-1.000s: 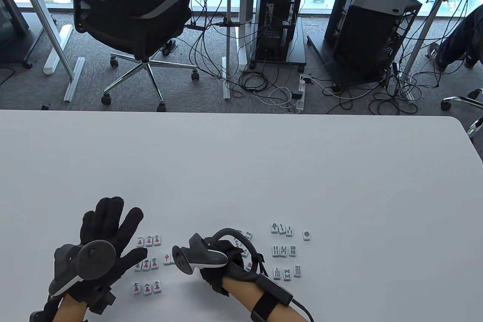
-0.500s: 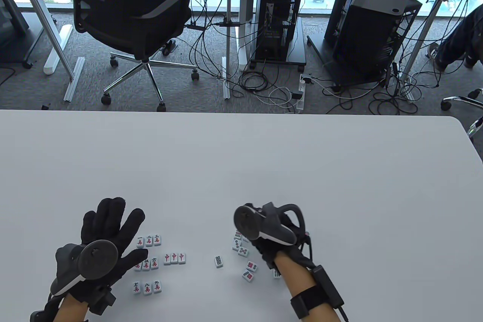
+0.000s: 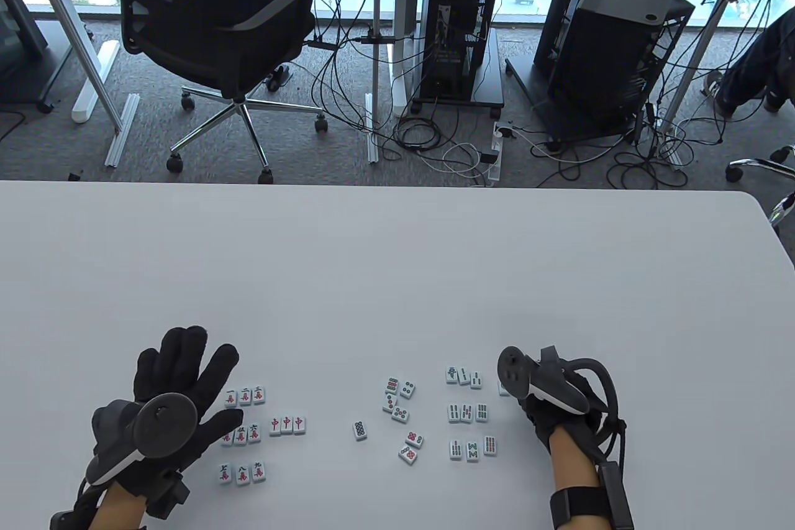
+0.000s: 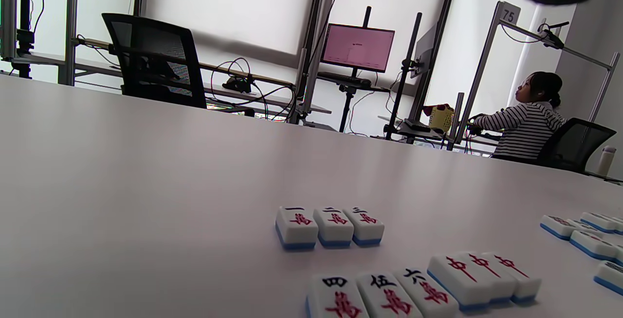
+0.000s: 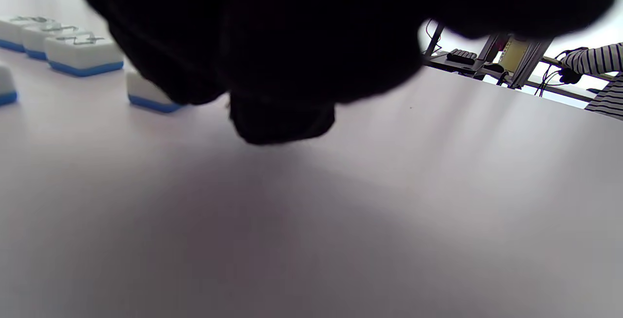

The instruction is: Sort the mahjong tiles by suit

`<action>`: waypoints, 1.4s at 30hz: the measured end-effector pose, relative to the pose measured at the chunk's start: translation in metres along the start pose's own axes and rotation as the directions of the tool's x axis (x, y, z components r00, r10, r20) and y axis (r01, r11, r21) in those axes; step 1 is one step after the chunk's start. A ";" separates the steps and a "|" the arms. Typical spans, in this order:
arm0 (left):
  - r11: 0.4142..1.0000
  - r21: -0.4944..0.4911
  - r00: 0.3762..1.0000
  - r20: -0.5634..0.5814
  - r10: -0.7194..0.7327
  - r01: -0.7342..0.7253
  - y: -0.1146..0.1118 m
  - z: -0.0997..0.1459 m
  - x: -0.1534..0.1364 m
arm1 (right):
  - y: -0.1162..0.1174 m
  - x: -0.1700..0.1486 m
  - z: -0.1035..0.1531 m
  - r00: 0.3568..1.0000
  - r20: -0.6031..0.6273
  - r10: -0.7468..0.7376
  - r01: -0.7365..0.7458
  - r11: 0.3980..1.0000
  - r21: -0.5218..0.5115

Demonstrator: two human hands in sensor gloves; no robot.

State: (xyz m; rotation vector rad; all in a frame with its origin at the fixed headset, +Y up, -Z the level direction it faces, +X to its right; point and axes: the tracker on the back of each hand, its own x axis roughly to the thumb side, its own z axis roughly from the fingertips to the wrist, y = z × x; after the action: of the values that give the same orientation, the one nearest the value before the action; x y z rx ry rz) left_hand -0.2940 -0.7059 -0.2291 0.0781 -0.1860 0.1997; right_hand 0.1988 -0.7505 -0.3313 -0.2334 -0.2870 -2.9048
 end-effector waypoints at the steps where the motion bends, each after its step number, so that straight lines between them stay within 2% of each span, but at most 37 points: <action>1: 1.000 -0.003 1.000 0.001 -0.004 0.004 0.000 0.000 0.000 | 0.003 0.001 -0.002 1.000 0.004 0.007 -0.007 1.000 0.006; 16: 1.000 0.007 1.000 -0.008 0.011 -0.011 0.004 0.001 -0.001 | 0.011 0.007 -0.009 1.000 0.012 -0.021 0.021 1.000 -0.007; 24: 1.000 0.003 1.000 0.002 0.010 -0.010 0.002 0.001 0.001 | -0.009 0.019 0.004 1.000 0.024 0.014 -0.012 0.996 -0.086; 28: 1.000 -0.001 1.000 0.010 0.004 -0.004 0.001 0.000 0.003 | -0.023 0.053 0.010 0.996 0.088 0.004 0.014 0.980 -0.198; 31: 1.000 -0.009 1.000 0.017 0.000 0.000 -0.001 0.000 0.005 | -0.032 0.090 0.011 0.989 0.136 0.054 -0.017 0.965 -0.260; 37: 1.000 -0.014 1.000 0.023 0.000 0.000 -0.002 0.001 0.006 | -0.040 0.162 0.007 0.969 0.196 0.151 -0.091 0.954 -0.285; 42: 1.000 -0.015 1.000 0.029 0.003 -0.003 -0.002 0.001 0.007 | -0.040 0.192 -0.001 0.955 0.175 0.239 -0.181 0.939 -0.293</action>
State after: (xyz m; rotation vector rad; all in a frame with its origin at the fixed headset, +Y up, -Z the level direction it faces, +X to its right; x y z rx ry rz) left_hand -0.2872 -0.7067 -0.2274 0.0664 -0.2164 0.2003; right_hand 0.0045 -0.7497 -0.3056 -0.5796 0.1082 -2.6983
